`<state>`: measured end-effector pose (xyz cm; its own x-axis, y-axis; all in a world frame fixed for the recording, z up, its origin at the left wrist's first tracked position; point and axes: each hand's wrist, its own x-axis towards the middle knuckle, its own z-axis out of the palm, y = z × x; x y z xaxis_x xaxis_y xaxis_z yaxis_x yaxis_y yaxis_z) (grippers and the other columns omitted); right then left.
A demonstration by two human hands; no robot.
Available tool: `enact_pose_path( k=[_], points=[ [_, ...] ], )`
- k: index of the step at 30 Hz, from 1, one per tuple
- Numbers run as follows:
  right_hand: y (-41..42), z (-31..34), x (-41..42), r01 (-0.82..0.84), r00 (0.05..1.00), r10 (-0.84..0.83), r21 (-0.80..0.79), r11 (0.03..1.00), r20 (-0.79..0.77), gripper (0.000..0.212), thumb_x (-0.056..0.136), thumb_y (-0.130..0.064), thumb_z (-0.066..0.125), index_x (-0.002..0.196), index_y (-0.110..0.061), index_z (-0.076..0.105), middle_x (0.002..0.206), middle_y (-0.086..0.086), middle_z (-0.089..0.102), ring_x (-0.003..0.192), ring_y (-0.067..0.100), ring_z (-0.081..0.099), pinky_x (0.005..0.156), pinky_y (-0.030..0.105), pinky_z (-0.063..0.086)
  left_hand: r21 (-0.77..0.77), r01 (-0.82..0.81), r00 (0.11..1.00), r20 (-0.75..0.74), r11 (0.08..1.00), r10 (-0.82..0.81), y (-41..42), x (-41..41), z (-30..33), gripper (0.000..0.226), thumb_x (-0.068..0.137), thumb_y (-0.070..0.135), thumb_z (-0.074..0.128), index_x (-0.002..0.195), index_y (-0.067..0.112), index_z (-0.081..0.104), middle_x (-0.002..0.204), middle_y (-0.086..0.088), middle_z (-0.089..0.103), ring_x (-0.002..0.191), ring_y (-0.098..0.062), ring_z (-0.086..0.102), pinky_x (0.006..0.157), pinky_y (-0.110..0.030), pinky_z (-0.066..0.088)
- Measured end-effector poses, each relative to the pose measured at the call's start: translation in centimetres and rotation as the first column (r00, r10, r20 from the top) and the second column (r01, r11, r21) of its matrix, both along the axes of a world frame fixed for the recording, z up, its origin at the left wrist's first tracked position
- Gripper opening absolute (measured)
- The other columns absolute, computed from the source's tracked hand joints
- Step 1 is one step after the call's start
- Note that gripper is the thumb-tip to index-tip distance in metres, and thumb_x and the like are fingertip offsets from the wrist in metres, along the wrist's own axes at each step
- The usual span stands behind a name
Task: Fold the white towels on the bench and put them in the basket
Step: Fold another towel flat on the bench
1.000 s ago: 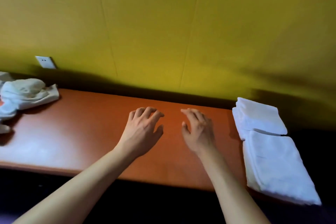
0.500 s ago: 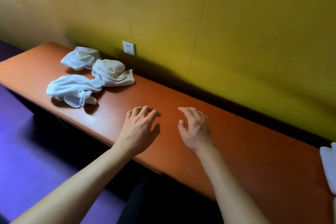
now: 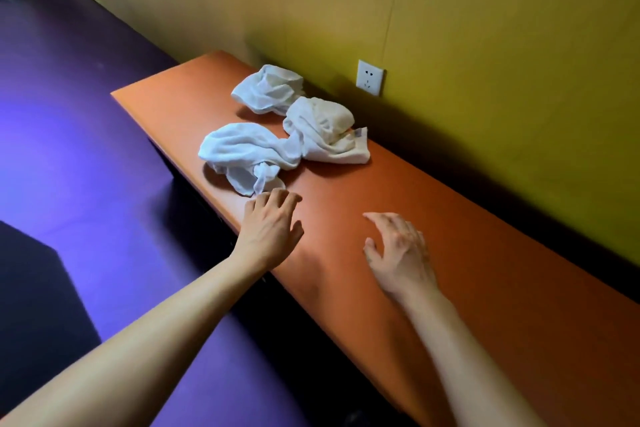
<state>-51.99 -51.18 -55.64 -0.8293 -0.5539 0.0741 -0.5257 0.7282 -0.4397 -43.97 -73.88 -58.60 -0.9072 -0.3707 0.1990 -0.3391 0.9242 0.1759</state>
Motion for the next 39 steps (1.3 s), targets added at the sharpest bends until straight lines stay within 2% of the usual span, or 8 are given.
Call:
enact_pose_path(
  k=[5, 9, 12, 15, 18, 23, 29, 39],
  points=[
    [-2.0, -1.5, -1.0, -0.026, 1.000, 0.026, 0.004, 1.000, 0.014, 0.046, 0.092, -0.026, 0.058, 0.137, -0.028, 0.055, 0.132, 0.001, 0.058, 0.119, 0.025, 0.054, 0.100, 0.041, 0.038, -0.041, -0.147, 0.986, 0.078, 0.988, 0.150, -6.1, -5.1, -1.4, 0.059, 0.090, 0.036, 0.058, 0.146, 0.025, 0.044, 0.159, -0.011, 0.034, 0.144, -0.039, 0.030, 0.106, -0.052, 0.031],
    [-1.6, -2.3, -1.2, -0.033, 0.999, 0.033, 0.003, 0.999, 0.018, 0.046, 0.094, -0.026, 0.058, 0.139, -0.028, 0.053, 0.135, -0.002, 0.055, 0.123, 0.020, 0.052, 0.104, 0.039, 0.038, -0.029, -0.194, 0.931, 0.309, 0.981, 0.194, -10.5, -8.3, -1.6, 0.074, 0.096, 0.053, 0.044, 0.159, 0.037, 0.009, 0.169, -0.006, -0.003, 0.152, -0.041, 0.001, 0.113, -0.061, 0.020],
    [-0.6, -2.9, -1.3, -0.023, 0.999, 0.023, 0.014, 1.000, 0.037, 0.045, 0.097, -0.027, 0.056, 0.141, -0.029, 0.050, 0.137, -0.005, 0.053, 0.125, 0.017, 0.050, 0.106, 0.036, 0.036, 0.074, -0.179, 0.892, 0.432, 0.981, 0.130, -12.5, -8.7, -3.4, 0.067, 0.096, 0.050, 0.045, 0.154, 0.033, 0.015, 0.158, -0.015, 0.017, 0.143, -0.047, 0.024, 0.110, -0.062, 0.031],
    [0.1, -3.5, -1.1, -0.005, 0.998, 0.003, 0.031, 0.999, 0.065, 0.046, 0.096, -0.028, 0.056, 0.141, -0.031, 0.049, 0.137, -0.006, 0.053, 0.124, 0.017, 0.050, 0.104, 0.036, 0.037, 0.173, -0.148, 0.956, 0.277, 0.974, 0.096, -11.9, -7.1, -5.4, 0.042, 0.100, 0.034, 0.046, 0.139, 0.025, 0.036, 0.133, -0.016, 0.037, 0.113, -0.045, 0.049, 0.097, -0.056, 0.045],
    [0.5, -4.1, -0.4, 0.009, 0.997, -0.013, 0.049, 0.999, 0.080, 0.046, 0.095, -0.028, 0.056, 0.140, -0.032, 0.050, 0.136, -0.006, 0.054, 0.125, 0.018, 0.050, 0.103, 0.037, 0.036, 0.220, -0.130, 0.981, 0.172, 0.967, 0.092, -10.2, -4.8, -6.1, 0.035, 0.099, 0.016, 0.048, 0.134, 0.019, 0.046, 0.131, -0.016, 0.039, 0.103, -0.044, 0.052, 0.091, -0.049, 0.044],
    [1.3, -4.5, 1.6, 0.033, 0.995, -0.035, 0.030, 0.999, 0.094, 0.045, 0.091, -0.029, 0.054, 0.135, -0.028, 0.057, 0.131, 0.000, 0.059, 0.118, 0.025, 0.055, 0.097, 0.040, 0.038, 0.247, -0.077, 0.994, 0.094, 0.966, 0.055, -5.5, -0.3, -5.8, 0.025, 0.103, 0.022, 0.046, 0.126, 0.016, 0.049, 0.137, -0.015, 0.039, 0.103, -0.041, 0.052, 0.088, -0.050, 0.047],
    [3.4, -4.7, 4.3, 0.078, 0.987, -0.086, 0.060, 0.995, 0.134, 0.053, 0.082, -0.035, 0.047, 0.133, -0.027, 0.059, 0.128, 0.002, 0.061, 0.114, 0.029, 0.056, 0.097, 0.041, 0.038, 0.187, 0.150, 0.989, -0.008, 0.971, -0.151, 3.2, 5.7, -6.0, 0.042, 0.087, 0.003, 0.064, 0.126, 0.017, 0.054, 0.139, -0.012, 0.042, 0.103, -0.039, 0.057, 0.093, -0.043, 0.050],
    [11.7, -5.7, 6.0, 0.226, 0.956, -0.256, 0.194, 0.955, 0.145, 0.055, 0.089, -0.023, 0.062, 0.141, -0.029, 0.046, 0.129, 0.004, 0.052, 0.121, 0.029, 0.048, 0.104, 0.042, 0.035, 0.313, 0.324, 0.940, 0.002, 0.893, -0.342, 15.2, 7.6, -5.8, 0.047, 0.084, 0.006, 0.071, 0.128, 0.020, 0.059, 0.142, -0.014, 0.046, 0.113, -0.041, 0.054, 0.097, -0.042, 0.048]
  ],
)
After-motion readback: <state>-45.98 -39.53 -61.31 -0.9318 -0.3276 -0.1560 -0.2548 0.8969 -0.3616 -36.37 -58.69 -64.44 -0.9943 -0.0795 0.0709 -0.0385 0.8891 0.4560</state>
